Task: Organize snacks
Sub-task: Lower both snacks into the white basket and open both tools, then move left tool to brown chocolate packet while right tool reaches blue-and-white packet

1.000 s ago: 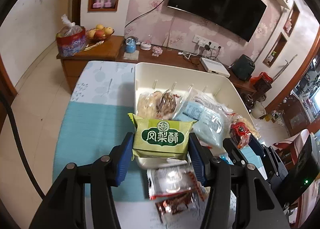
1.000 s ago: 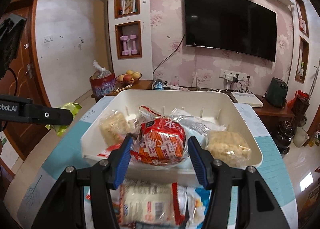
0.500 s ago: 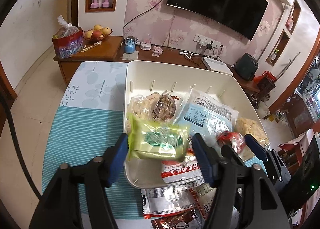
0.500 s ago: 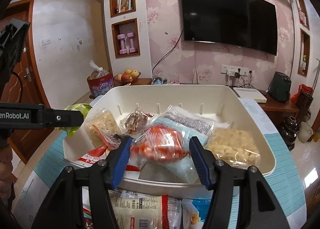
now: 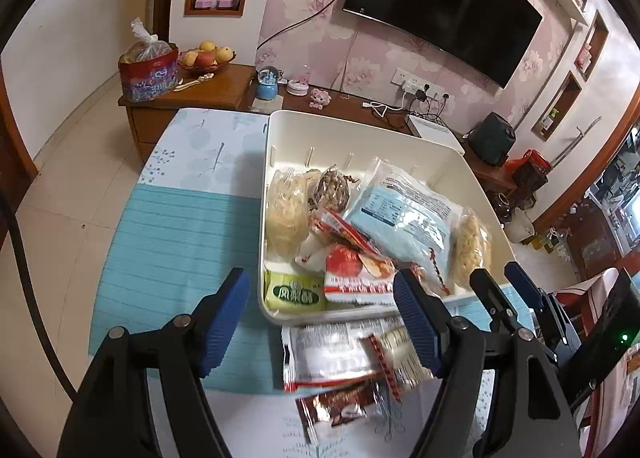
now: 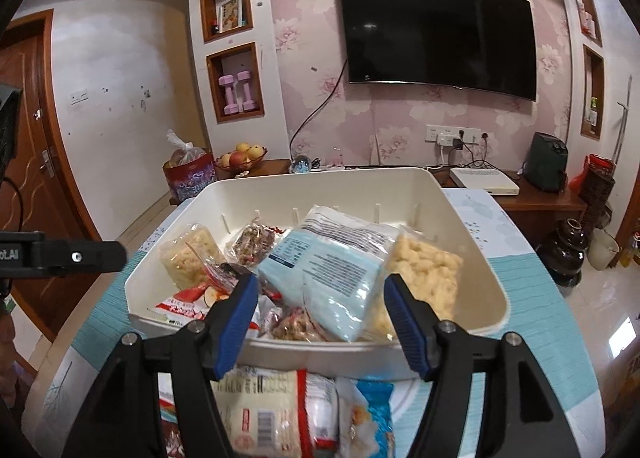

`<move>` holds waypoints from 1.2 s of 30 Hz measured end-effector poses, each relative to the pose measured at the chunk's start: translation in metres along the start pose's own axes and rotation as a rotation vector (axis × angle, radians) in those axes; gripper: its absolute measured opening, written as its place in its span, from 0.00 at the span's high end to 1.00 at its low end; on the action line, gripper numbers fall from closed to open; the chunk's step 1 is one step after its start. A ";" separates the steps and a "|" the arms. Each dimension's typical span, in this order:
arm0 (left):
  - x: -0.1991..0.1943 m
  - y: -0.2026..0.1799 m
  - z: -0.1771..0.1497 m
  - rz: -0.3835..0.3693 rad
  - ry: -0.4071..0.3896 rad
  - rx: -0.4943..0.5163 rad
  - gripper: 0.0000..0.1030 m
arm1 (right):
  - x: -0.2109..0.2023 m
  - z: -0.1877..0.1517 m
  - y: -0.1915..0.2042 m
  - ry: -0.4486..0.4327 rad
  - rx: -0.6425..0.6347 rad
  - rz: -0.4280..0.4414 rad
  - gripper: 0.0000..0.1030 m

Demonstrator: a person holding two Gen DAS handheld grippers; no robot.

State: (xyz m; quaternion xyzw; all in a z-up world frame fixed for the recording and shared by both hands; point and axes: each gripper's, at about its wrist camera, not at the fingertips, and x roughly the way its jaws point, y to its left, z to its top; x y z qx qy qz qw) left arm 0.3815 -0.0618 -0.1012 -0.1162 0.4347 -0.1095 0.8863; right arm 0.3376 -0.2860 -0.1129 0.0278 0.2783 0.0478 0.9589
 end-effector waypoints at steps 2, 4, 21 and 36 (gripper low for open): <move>-0.007 -0.001 -0.004 -0.001 0.000 0.000 0.29 | -0.008 -0.002 -0.003 0.002 0.001 -0.007 0.32; -0.015 -0.002 -0.010 0.000 -0.001 0.005 0.29 | -0.016 -0.003 -0.006 0.001 0.005 -0.009 0.30; -0.044 -0.022 -0.064 0.004 0.016 0.105 0.28 | -0.063 -0.030 -0.030 0.042 0.013 -0.017 0.30; -0.024 -0.041 -0.087 0.041 0.070 0.299 0.28 | -0.056 -0.074 -0.037 0.155 -0.066 -0.026 0.30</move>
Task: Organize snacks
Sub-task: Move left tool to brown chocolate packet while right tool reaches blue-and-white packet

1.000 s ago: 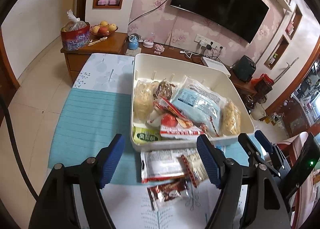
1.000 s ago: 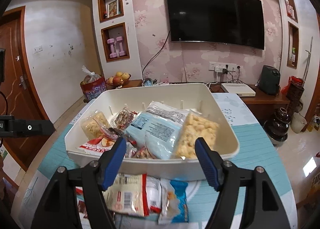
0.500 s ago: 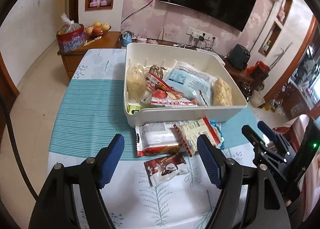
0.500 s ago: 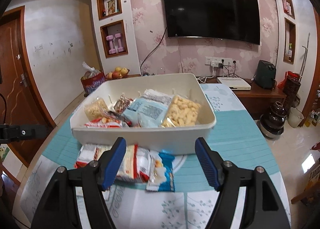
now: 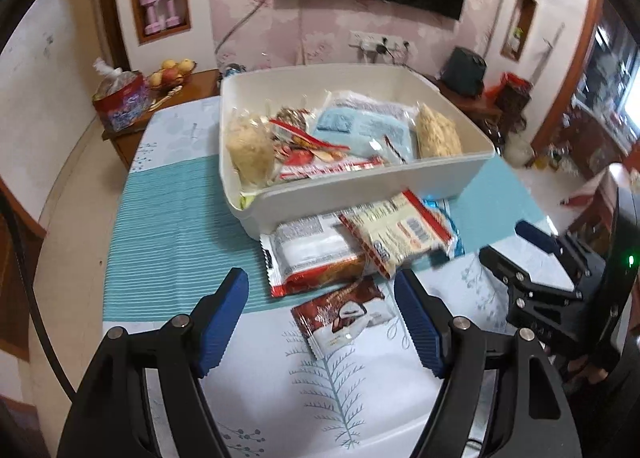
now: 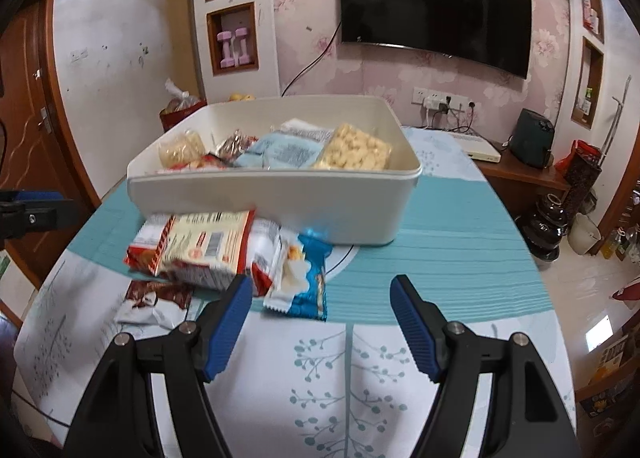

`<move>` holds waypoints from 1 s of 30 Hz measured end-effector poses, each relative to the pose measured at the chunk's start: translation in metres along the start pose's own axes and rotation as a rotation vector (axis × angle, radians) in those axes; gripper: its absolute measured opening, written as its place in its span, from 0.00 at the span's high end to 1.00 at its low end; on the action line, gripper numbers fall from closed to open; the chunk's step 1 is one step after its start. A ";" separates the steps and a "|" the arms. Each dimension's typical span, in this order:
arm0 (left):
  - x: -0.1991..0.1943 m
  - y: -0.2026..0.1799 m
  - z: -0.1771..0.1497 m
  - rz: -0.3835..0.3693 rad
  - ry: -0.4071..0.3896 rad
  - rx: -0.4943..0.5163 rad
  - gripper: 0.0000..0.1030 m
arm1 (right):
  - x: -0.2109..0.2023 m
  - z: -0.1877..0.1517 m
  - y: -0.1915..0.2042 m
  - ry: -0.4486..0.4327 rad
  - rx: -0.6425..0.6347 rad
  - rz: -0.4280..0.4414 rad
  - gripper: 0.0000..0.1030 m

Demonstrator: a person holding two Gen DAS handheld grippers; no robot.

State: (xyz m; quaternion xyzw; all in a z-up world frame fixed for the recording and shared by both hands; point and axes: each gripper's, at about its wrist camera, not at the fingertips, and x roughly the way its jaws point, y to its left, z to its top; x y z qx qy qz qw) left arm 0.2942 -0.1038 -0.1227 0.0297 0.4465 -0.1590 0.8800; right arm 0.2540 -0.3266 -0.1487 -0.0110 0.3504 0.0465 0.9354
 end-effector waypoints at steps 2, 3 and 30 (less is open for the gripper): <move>0.005 -0.002 -0.002 -0.005 0.019 0.022 0.28 | 0.005 -0.002 0.001 0.014 -0.005 0.003 0.30; 0.008 -0.003 -0.003 -0.008 0.027 0.033 0.28 | 0.007 -0.003 0.001 0.021 -0.007 0.007 0.30; 0.084 -0.027 -0.031 -0.109 0.216 0.282 0.20 | 0.059 -0.008 0.008 0.117 -0.017 0.063 0.30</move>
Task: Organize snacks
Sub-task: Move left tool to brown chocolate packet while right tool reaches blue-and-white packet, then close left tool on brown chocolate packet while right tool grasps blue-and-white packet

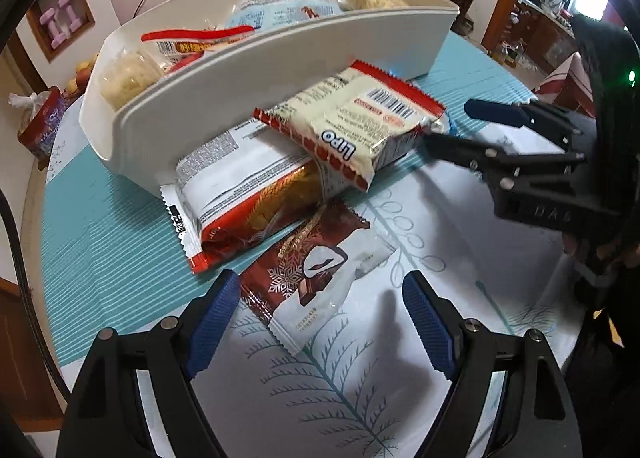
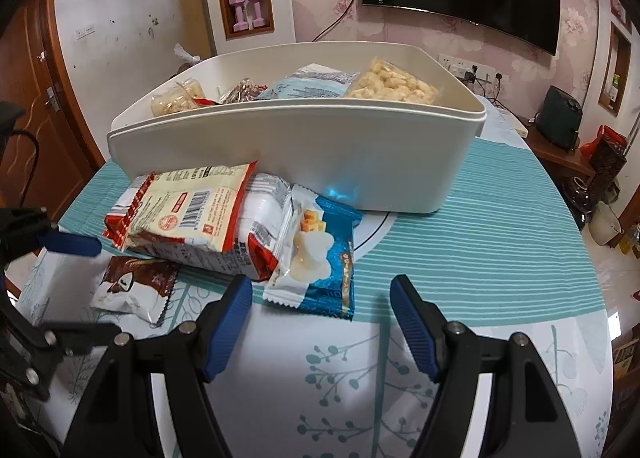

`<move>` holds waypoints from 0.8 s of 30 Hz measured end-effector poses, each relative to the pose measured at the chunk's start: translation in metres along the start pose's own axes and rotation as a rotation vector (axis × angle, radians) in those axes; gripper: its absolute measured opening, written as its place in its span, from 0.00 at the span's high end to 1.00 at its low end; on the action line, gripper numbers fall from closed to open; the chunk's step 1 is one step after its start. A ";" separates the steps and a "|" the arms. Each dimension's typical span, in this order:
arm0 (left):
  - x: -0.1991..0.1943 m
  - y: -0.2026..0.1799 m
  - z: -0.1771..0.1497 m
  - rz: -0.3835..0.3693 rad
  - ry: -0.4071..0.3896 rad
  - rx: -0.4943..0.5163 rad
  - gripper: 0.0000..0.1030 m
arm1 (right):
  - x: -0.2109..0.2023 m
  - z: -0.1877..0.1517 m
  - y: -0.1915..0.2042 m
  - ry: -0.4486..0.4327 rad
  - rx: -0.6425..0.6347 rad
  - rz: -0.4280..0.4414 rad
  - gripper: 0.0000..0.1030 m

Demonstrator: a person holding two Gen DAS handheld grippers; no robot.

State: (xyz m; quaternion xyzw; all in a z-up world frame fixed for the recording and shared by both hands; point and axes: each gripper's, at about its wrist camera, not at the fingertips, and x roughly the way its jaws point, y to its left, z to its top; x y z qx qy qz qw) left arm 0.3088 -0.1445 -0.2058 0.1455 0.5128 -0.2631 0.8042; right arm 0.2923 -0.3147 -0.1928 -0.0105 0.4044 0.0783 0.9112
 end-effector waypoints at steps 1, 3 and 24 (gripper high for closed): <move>0.003 0.001 0.001 -0.001 0.003 0.000 0.20 | 0.001 0.001 0.000 0.000 0.004 0.004 0.30; 0.005 0.001 0.001 -0.002 0.006 -0.002 0.20 | 0.002 0.003 -0.002 -0.001 0.009 0.005 0.30; 0.026 -0.004 0.028 0.006 -0.003 -0.013 0.31 | 0.017 0.009 -0.006 0.045 0.026 0.081 0.46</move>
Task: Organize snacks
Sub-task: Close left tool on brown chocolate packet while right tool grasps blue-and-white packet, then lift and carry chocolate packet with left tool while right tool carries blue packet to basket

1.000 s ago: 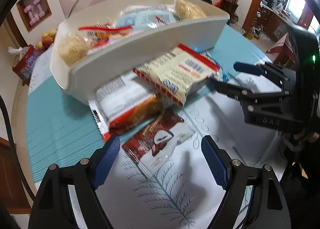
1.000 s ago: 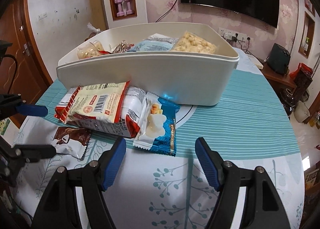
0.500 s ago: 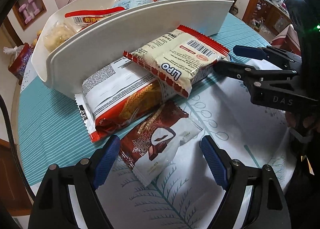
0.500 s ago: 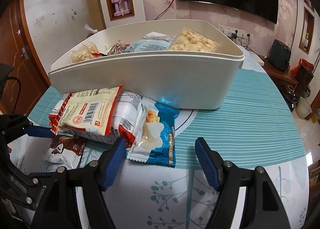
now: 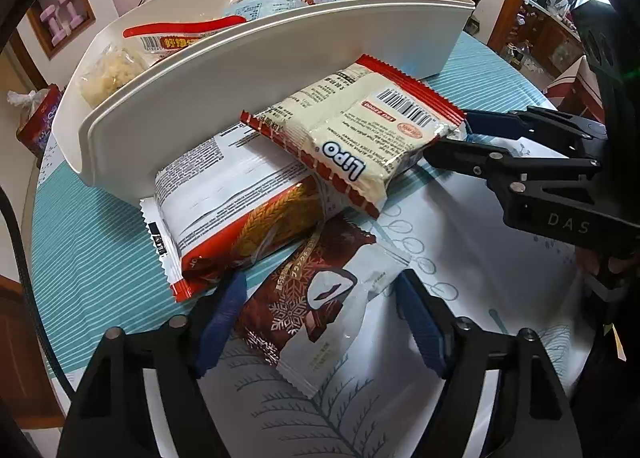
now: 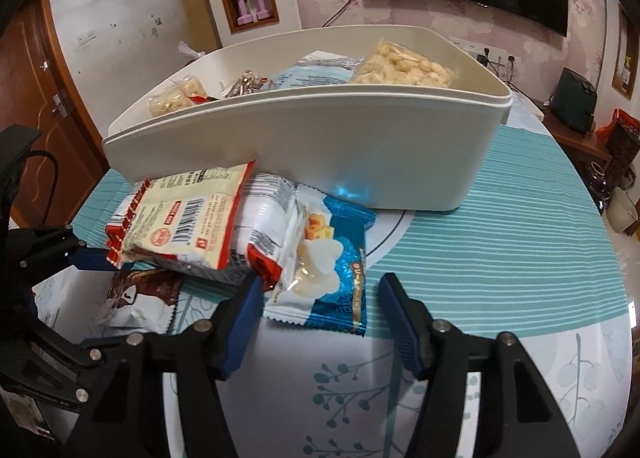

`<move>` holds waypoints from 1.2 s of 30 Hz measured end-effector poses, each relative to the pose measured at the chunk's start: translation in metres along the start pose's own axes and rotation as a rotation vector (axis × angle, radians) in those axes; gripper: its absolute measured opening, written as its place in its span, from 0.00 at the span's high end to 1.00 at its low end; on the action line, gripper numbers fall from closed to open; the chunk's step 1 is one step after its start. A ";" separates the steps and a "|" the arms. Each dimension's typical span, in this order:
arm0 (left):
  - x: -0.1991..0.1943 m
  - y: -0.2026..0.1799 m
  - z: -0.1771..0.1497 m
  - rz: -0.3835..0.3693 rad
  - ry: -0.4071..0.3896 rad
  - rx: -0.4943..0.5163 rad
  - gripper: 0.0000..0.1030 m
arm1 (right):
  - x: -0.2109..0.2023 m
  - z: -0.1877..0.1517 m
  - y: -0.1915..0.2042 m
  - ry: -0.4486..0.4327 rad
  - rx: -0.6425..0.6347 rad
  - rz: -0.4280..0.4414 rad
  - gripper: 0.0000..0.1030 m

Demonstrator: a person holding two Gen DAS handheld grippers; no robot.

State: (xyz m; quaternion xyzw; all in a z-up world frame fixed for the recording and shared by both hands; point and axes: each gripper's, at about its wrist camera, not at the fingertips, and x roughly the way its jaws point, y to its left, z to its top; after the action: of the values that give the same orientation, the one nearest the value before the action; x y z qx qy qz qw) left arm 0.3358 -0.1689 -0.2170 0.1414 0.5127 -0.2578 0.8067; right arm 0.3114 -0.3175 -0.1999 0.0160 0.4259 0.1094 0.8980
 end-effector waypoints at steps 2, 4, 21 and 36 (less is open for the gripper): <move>-0.003 -0.001 -0.003 -0.004 -0.003 0.006 0.35 | -0.001 0.000 0.003 -0.001 -0.011 0.010 0.51; -0.003 -0.003 -0.003 -0.005 -0.006 0.010 0.40 | -0.001 0.000 0.005 -0.002 -0.018 0.009 0.53; -0.012 -0.007 -0.017 -0.038 -0.011 -0.055 0.55 | -0.020 -0.008 0.009 -0.051 -0.019 -0.025 0.55; -0.046 -0.009 -0.049 -0.080 -0.012 -0.149 0.60 | -0.062 -0.007 0.026 -0.107 -0.028 0.000 0.55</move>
State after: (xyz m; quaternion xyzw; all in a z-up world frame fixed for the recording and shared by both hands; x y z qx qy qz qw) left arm 0.2778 -0.1397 -0.1971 0.0587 0.5309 -0.2519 0.8070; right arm 0.2631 -0.3058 -0.1537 0.0094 0.3756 0.1144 0.9196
